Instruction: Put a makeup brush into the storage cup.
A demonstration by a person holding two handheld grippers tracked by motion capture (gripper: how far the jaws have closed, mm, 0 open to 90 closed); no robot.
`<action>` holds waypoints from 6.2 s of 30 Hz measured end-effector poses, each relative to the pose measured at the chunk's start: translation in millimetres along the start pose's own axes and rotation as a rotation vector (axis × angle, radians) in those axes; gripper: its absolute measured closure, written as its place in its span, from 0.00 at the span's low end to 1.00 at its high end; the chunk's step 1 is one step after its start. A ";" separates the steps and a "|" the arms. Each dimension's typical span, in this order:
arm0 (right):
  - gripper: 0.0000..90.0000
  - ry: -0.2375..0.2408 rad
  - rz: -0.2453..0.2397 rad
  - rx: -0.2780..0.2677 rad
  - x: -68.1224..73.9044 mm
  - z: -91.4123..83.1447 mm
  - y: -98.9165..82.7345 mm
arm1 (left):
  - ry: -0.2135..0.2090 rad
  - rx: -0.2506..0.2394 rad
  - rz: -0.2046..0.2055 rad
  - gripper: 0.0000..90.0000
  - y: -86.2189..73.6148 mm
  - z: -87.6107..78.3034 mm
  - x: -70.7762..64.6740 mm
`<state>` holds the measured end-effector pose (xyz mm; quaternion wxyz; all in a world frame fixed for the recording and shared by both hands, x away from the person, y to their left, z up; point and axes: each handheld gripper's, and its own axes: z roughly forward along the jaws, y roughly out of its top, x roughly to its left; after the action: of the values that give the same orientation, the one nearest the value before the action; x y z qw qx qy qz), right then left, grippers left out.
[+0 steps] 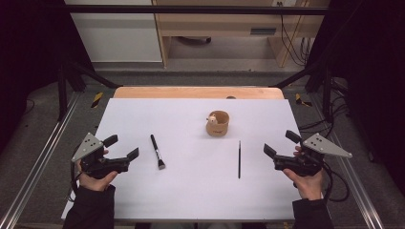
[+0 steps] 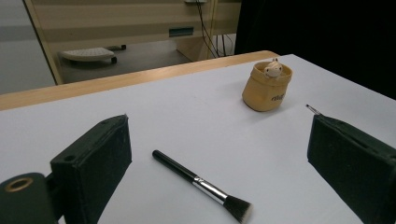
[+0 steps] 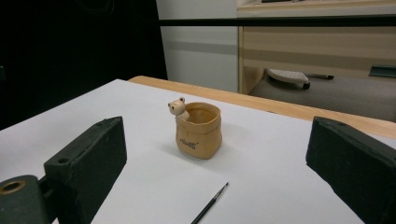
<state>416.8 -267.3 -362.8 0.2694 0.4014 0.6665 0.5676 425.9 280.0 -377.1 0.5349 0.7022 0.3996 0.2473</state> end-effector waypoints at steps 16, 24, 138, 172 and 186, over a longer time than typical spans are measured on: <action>0.07 -0.006 -0.011 0.029 5.1 3.7 -1.6 | 0.012 0.012 -0.004 0.06 -4.1 -1.7 3.7; 0.08 -0.012 -0.029 0.097 19.7 22.7 -5.0 | 0.013 0.017 -0.005 0.06 -4.0 -1.3 3.7; 0.95 -0.144 -0.095 0.710 28.0 123.0 -83.0 | 0.003 0.074 0.029 0.08 -9.1 9.2 -0.9; 0.65 -0.060 -0.145 0.966 20.6 161.3 -41.0 | -0.005 0.084 0.029 0.08 -10.0 10.4 0.1; 0.77 -0.051 -0.140 1.054 17.8 170.6 -51.0 | -0.004 0.087 0.028 0.08 -10.5 11.1 0.7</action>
<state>534.7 -161.8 -446.7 0.0845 0.4506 0.8797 0.1262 431.8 275.6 -390.5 0.5010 0.7310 0.3988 0.2357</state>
